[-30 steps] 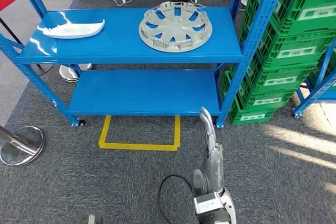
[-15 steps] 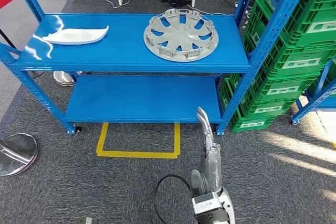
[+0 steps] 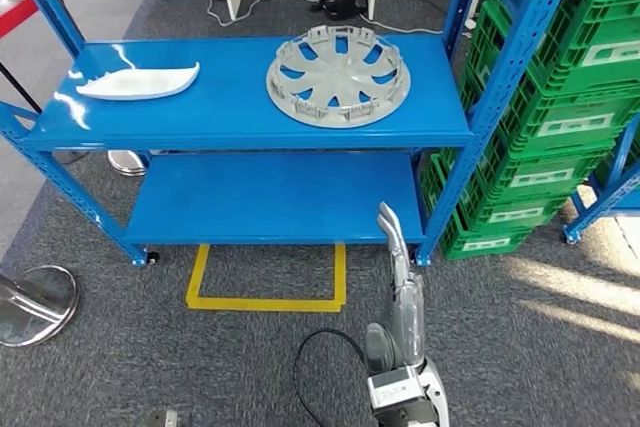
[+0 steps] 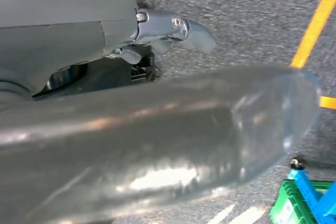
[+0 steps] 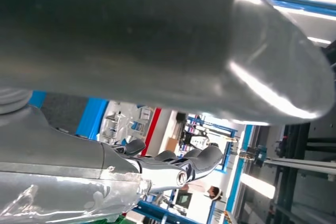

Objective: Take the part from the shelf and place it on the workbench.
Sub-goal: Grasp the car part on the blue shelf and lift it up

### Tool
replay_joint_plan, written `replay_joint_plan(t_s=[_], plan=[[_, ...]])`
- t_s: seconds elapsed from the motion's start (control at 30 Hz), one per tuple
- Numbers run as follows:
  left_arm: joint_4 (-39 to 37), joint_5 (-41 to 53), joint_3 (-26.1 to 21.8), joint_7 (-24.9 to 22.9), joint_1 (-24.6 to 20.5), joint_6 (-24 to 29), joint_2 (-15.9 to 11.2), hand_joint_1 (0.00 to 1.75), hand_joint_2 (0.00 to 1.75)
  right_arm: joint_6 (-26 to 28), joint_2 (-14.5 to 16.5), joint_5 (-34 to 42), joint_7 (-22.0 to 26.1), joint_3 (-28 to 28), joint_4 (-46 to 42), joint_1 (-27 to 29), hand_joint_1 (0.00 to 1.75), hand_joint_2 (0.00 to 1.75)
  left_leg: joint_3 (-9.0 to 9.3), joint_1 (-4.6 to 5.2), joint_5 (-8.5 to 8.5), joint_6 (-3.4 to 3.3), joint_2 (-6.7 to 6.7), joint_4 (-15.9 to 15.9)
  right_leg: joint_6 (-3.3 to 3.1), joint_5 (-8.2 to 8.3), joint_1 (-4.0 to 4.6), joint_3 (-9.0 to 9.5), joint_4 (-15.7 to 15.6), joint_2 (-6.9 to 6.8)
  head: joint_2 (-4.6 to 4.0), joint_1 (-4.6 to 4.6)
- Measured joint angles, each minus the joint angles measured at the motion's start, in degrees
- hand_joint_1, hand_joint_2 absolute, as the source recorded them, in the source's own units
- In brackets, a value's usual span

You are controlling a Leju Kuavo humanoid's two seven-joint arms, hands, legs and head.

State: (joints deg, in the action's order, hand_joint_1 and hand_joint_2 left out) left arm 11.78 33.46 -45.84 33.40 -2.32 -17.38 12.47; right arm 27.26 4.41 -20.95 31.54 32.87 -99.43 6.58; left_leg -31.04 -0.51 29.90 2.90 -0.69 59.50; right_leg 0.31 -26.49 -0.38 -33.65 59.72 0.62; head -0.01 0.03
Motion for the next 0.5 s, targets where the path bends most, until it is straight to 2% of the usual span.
replay_joint_plan(t_s=[0.03,0.1,0.13,0.17,0.2,0.27,0.3,0.33,0.37,0.43,0.5], plan=[[0.0,0.0,0.0,0.0,0.0,0.0,0.0,0.00,0.00,0.0,0.0,0.0,0.0,0.0,-0.1,0.0,0.00,0.00,-1.57,-0.02,1.25,0.25,0.03,2.8,-0.21,-0.08,-0.12,0.33,-0.2,-0.09,-0.01,-0.18],[0.0,0.0,-0.1,0.0,0.1,0.1,0.0,0.00,0.00,0.0,0.0,0.0,0.0,0.1,-0.1,0.0,0.00,0.00,-6.27,-0.05,3.78,0.58,0.06,10.2,-0.46,-0.38,-0.16,0.77,-0.3,-0.17,-0.01,-0.37],[0.0,0.0,-0.2,0.0,0.2,0.2,0.0,0.00,0.00,0.0,0.0,0.0,0.0,0.1,-0.1,0.0,0.00,0.00,-8.23,-0.06,3.96,0.65,0.06,12.6,-0.49,-0.60,-0.17,1.01,-0.3,-0.13,-0.01,-0.41],[0.0,0.0,-0.2,0.0,0.2,0.3,-0.1,0.00,0.00,0.1,0.0,0.0,0.0,0.1,-0.1,0.0,0.00,0.00,-9.30,-0.06,2.98,0.67,0.07,13.2,-0.47,-0.88,-0.20,1.33,-0.3,-0.06,-0.01,-0.42],[0.0,0.0,-0.2,0.0,0.2,0.5,-0.1,0.00,0.00,0.1,0.0,0.0,0.0,0.1,-0.1,0.0,0.00,0.00,-9.30,-0.07,0.96,0.67,0.08,11.8,-0.38,-1.21,-0.25,1.76,-0.3,0.02,-0.01,-0.44],[0.0,0.0,-0.2,0.0,0.2,0.8,-0.1,0.00,0.00,0.1,0.0,0.0,0.0,0.1,-0.1,0.0,0.00,0.00,-7.06,-0.16,-4.15,0.72,0.27,5.1,0.03,-1.98,-0.32,2.64,-0.3,0.12,-0.01,-0.48],[0.0,0.0,-0.2,-0.1,0.2,0.9,0.0,0.00,0.00,0.1,0.0,0.0,0.0,0.1,-0.1,0.0,0.00,0.00,-5.81,-0.21,-5.67,0.56,0.32,1.9,0.33,-2.46,-0.19,2.85,-0.2,0.18,-0.01,-0.65],[0.0,0.0,-0.2,-0.1,0.1,0.9,0.0,0.00,0.00,0.2,0.0,0.0,0.0,0.1,-0.1,0.0,0.00,0.00,-4.98,-0.26,-6.38,0.30,0.34,-0.2,0.63,-2.84,-0.02,2.97,-0.3,0.22,-0.01,-0.67],[0.0,0.0,-0.3,-0.2,0.1,0.9,0.0,0.00,0.00,0.2,0.0,-0.1,0.0,0.1,-0.2,0.0,0.00,0.00,-4.63,-0.26,-6.35,-0.05,0.32,-1.2,0.90,-3.11,0.15,2.99,-0.4,0.25,-0.01,-0.70],[0.0,0.0,-0.3,-0.2,0.1,1.0,0.1,0.00,0.00,0.2,0.0,-0.1,0.0,0.1,-0.2,0.0,0.00,0.00,-4.51,-0.26,-6.00,-0.93,0.19,-1.5,1.43,-3.42,0.19,3.32,-0.7,0.22,-0.01,-0.52],[0.0,0.0,-0.3,-0.2,0.1,1.0,0.1,0.00,0.00,0.3,-0.1,-0.1,0.0,0.1,-0.2,0.0,0.00,0.00,-4.25,-0.38,-5.79,-1.74,0.20,-1.6,2.00,-4.64,0.08,2.88,1.0,0.02,-0.01,-0.33]])
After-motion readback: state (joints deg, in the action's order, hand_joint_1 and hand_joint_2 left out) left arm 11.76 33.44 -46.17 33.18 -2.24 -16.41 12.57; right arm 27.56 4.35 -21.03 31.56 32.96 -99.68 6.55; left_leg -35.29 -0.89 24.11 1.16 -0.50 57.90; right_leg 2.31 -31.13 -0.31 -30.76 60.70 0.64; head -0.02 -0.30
